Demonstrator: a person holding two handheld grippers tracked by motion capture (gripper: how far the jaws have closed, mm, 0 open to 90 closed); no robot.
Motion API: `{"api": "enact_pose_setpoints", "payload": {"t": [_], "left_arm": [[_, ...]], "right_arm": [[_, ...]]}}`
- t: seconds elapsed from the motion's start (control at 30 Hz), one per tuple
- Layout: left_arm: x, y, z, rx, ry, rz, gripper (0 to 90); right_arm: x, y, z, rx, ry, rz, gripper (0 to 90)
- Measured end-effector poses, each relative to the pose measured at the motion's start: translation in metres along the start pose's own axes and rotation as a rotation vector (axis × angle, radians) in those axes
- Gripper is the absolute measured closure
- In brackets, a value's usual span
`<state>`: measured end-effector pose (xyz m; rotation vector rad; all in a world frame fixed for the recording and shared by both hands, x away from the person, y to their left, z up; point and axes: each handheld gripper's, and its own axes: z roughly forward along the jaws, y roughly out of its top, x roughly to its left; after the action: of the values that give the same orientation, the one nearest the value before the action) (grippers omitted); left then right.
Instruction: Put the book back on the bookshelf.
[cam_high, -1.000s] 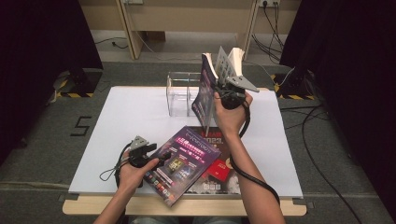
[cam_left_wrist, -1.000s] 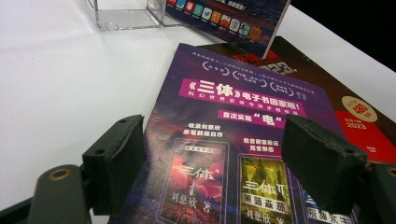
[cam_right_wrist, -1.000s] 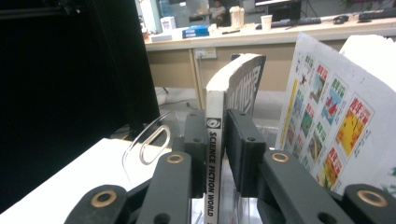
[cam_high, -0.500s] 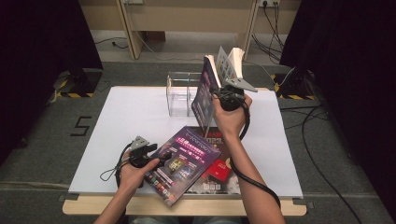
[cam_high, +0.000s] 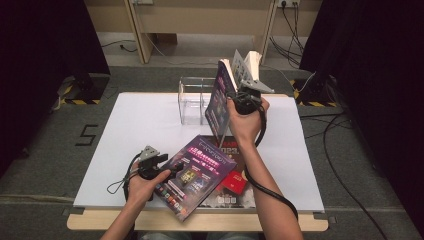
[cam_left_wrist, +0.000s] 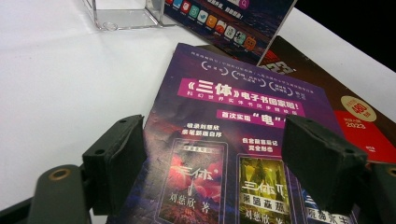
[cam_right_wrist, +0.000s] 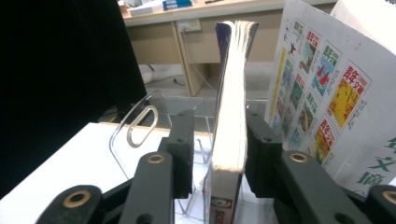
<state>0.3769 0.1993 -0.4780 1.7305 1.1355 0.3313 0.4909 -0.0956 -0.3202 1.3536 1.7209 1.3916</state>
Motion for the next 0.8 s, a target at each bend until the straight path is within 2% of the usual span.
{"api": "enact_pose_setpoints", "payload": {"t": [0.37,0.53,0.8], "left_arm": [[0.0002,-0.0006,0.0009,0.005,0.001,0.003,20.9],[0.0,-0.0007,0.001,0.006,0.001,0.005,21.0],[0.0006,-0.0006,0.0006,0.004,0.001,0.003,21.0]], "right_arm": [[0.0018,0.0058,0.0026,0.046,-0.051,0.016,82.3],[0.0012,0.0046,0.0022,0.035,-0.058,0.028,82.9],[0.0006,0.0026,0.0025,0.0,-0.039,0.04,83.1]]}}
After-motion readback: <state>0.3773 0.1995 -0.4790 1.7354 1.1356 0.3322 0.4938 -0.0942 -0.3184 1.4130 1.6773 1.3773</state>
